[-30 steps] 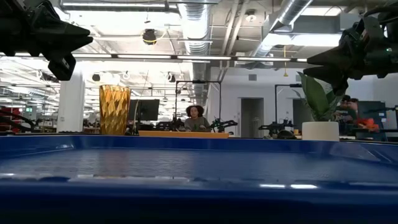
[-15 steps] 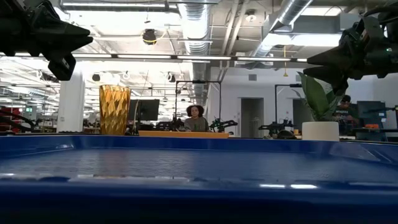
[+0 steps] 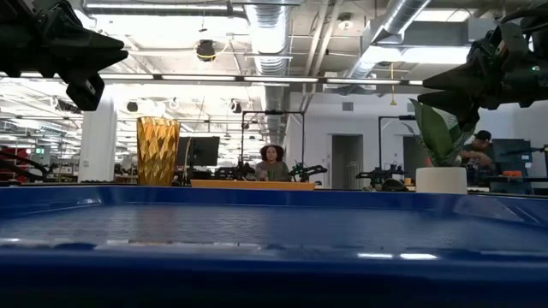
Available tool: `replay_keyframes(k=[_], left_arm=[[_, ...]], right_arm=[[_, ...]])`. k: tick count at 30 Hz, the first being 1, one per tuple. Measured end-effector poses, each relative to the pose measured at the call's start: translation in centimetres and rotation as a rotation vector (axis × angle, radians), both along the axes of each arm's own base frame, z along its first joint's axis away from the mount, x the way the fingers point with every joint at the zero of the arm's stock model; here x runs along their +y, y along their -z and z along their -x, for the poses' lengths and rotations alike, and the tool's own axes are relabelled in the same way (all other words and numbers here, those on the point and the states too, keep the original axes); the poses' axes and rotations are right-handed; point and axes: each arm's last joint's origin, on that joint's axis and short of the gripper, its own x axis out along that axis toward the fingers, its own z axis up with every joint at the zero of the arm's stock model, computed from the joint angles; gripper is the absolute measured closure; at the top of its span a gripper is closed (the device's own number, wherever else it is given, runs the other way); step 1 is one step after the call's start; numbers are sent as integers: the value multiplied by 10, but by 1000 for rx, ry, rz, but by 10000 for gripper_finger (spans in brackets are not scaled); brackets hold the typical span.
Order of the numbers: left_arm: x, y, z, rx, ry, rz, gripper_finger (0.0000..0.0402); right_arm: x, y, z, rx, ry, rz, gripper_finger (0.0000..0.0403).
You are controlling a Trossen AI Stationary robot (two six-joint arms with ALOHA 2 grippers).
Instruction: Pick and place plate/cup/fork/spoon on tray
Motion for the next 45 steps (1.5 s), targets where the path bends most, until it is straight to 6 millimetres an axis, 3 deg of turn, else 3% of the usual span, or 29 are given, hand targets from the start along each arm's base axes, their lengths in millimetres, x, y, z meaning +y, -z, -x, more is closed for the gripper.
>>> replay_keyframes(k=[13, 23, 28, 36, 41, 45], left_arm=[[0, 0, 0, 4, -9, -11, 358], [1, -1, 0, -21, -16, 174, 358], [4, -11, 2, -152, -90, 360, 353], [10, -52, 12, -450, -98, 519, 269], [10, -93, 11, -481, -120, 461, 196], [3, -133, -3, -455, -136, 381, 154]], right_arm=[[0, 0, 0, 0, 0, 0, 214], [0, 0, 0, -1, 0, 0, 214], [0, 0, 0, 0, 0, 0, 214], [0, -1, 0, -13, 4, 1, 214], [0, -12, 1, -176, 4, -150, 214], [-2, -22, 3, -318, 56, -267, 214]])
